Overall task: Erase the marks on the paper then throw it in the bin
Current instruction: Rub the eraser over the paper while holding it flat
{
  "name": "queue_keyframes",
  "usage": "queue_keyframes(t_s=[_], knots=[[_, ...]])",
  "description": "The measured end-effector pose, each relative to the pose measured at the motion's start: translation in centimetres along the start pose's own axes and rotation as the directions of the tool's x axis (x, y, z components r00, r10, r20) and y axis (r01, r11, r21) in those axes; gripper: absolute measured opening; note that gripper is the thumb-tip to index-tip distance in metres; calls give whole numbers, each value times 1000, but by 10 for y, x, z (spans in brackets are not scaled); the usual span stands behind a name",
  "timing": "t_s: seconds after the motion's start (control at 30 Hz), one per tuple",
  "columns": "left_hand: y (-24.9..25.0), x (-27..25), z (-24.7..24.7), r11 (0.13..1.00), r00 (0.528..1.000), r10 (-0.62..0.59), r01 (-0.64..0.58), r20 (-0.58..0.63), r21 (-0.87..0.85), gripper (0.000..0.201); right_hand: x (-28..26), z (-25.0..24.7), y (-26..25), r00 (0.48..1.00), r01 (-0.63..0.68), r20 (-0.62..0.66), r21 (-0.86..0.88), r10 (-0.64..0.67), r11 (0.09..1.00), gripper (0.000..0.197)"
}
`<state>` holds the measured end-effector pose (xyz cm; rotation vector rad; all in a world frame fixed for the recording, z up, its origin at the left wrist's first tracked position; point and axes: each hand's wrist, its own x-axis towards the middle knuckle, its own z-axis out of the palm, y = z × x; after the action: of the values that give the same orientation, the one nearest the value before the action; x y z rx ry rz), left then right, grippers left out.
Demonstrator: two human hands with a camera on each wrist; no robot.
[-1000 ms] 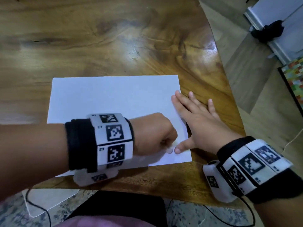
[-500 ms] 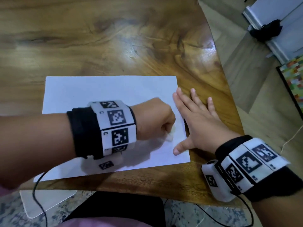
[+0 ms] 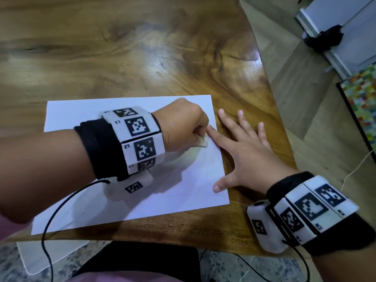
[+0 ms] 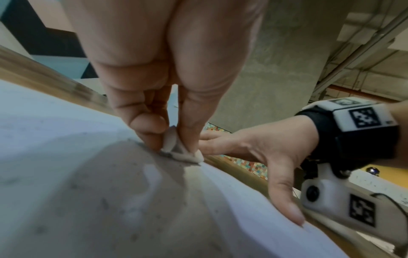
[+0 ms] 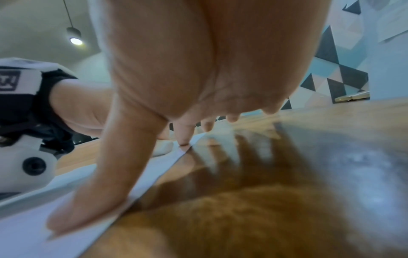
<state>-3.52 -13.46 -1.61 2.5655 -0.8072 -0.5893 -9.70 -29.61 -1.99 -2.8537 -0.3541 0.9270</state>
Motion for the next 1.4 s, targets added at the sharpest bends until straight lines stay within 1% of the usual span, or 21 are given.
queue_keyframes(t_s=[0.13,0.23,0.27,0.4,0.43,0.53,0.57,0.67,0.73,0.77,0.87,0.9,0.97,1.03,1.07,1.13,1.2,1.23,1.27,1.33,1.4], knots=[[7,0,3,999,999,-15,13,-32,-39,19,4,1,3,999,-34,41,-24,35,999,131],[16,-1,8,998,999,-19,17,-39,-57,13,5,2,5,997,-60,52,-22,61,998,129],[18,-3,12,999,1000,0,-1,-19,-48,11,6,2,5,997,-61,54,-12,61,998,129],[30,-13,19,993,978,117,-119,174,1,16,9,1,5,996,-56,64,10,55,998,136],[30,-11,17,994,979,110,-113,169,9,17,9,2,5,996,-56,63,11,55,998,135],[21,0,12,999,999,29,-30,-21,-25,11,9,2,5,996,-63,62,-5,64,998,132],[21,0,12,999,999,27,-28,-44,-24,9,9,2,5,996,-65,65,-5,65,998,132],[27,-12,20,994,988,111,-111,111,-2,14,8,2,4,996,-61,70,17,59,998,136],[28,-15,18,992,981,121,-124,150,14,15,9,2,5,996,-62,70,14,61,998,136],[24,-11,14,995,989,93,-98,117,31,14,9,2,5,995,-66,72,9,65,998,136],[11,3,3,1000,997,2,-1,-72,24,13,9,2,4,993,-81,89,-24,82,996,137],[9,1,4,1000,997,-5,6,-74,17,11,9,2,4,992,-79,93,-28,81,996,137],[12,-13,11,998,997,63,-64,40,20,8,9,1,3,992,-74,97,-15,75,997,137],[15,-28,19,988,971,151,-155,188,4,11,8,0,3,992,-74,103,-10,74,997,137],[16,-30,19,984,960,172,-177,223,4,12,8,0,2,991,-77,108,-11,78,997,138],[12,-19,13,987,972,151,-159,181,31,13,8,0,1,990,-80,111,-20,81,997,138],[9,-2,4,996,997,74,-75,36,41,12,9,0,1,990,-83,114,-30,86,996,138],[8,2,2,998,999,49,-49,-10,42,11,9,0,1,990,-82,116,-31,85,996,138],[8,1,3,997,998,61,-60,-13,48,10,9,0,1,989,-81,119,-25,83,996,137],[6,-14,12,986,982,158,-163,104,39,8,8,-1,2,990,-77,121,5,76,997,138],[8,-33,20,972,940,228,-236,254,1,10,8,-1,2,989,-76,127,17,74,997,138]])
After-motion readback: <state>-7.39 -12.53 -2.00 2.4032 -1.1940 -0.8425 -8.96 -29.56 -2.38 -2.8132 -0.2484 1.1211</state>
